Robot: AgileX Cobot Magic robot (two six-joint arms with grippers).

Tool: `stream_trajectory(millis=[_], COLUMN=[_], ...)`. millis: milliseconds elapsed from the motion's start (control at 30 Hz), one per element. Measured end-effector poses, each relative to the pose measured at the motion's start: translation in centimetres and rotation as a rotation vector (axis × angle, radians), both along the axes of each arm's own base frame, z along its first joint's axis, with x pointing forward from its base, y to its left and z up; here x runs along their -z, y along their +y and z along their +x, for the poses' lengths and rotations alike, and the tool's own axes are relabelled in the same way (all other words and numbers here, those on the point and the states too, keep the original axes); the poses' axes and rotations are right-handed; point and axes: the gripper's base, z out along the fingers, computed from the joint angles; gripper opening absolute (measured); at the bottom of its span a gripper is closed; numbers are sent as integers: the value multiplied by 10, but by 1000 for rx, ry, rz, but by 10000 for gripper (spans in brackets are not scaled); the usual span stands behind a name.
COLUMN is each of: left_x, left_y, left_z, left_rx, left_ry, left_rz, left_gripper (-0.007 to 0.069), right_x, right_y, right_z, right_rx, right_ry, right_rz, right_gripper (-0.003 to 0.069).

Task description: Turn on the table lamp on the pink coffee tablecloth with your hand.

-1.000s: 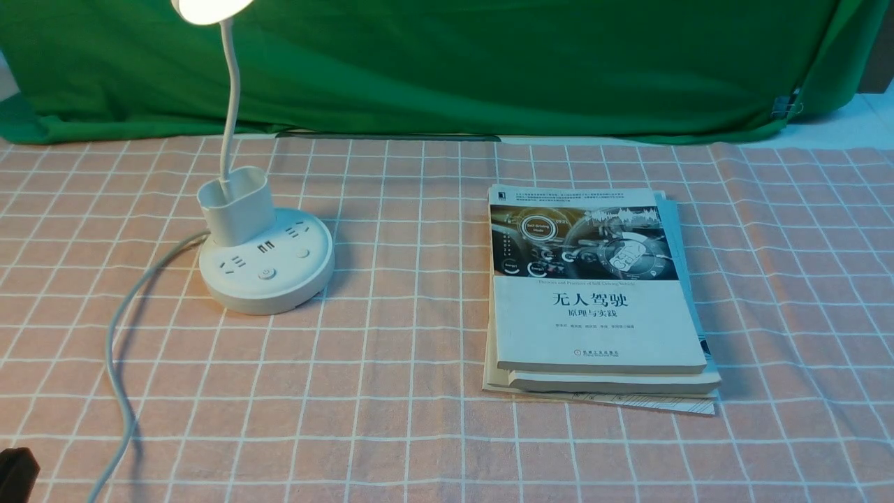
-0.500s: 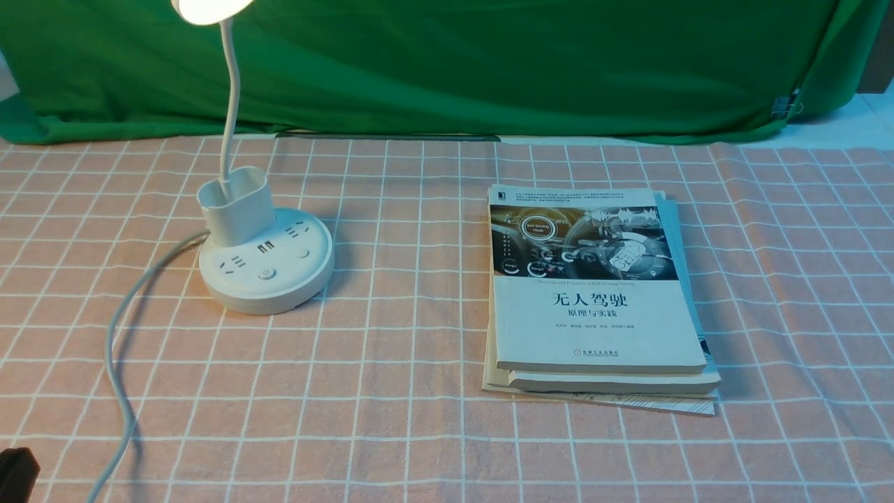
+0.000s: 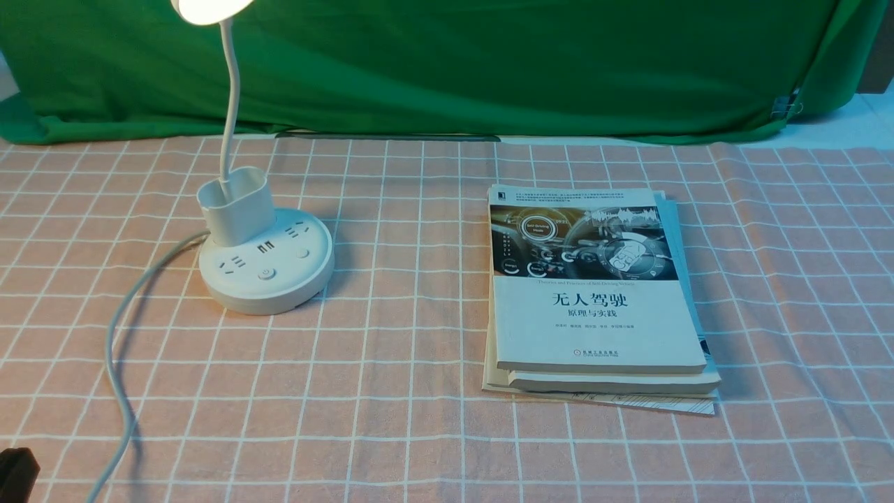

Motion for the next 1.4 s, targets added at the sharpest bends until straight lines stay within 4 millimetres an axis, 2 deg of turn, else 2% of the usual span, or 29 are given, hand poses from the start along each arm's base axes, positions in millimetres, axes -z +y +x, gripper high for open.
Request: stream_trajectory(millis=[1400], left_x=[0], left_y=[0], left_z=[0], left_rx=[4], left_ry=[-1], left_rz=[21], left_gripper=[22], right_x=[0], right_y=[0], right_z=[0], right_rx=[0], right_ry=[0], right_rz=[-1], right_gripper=[238])
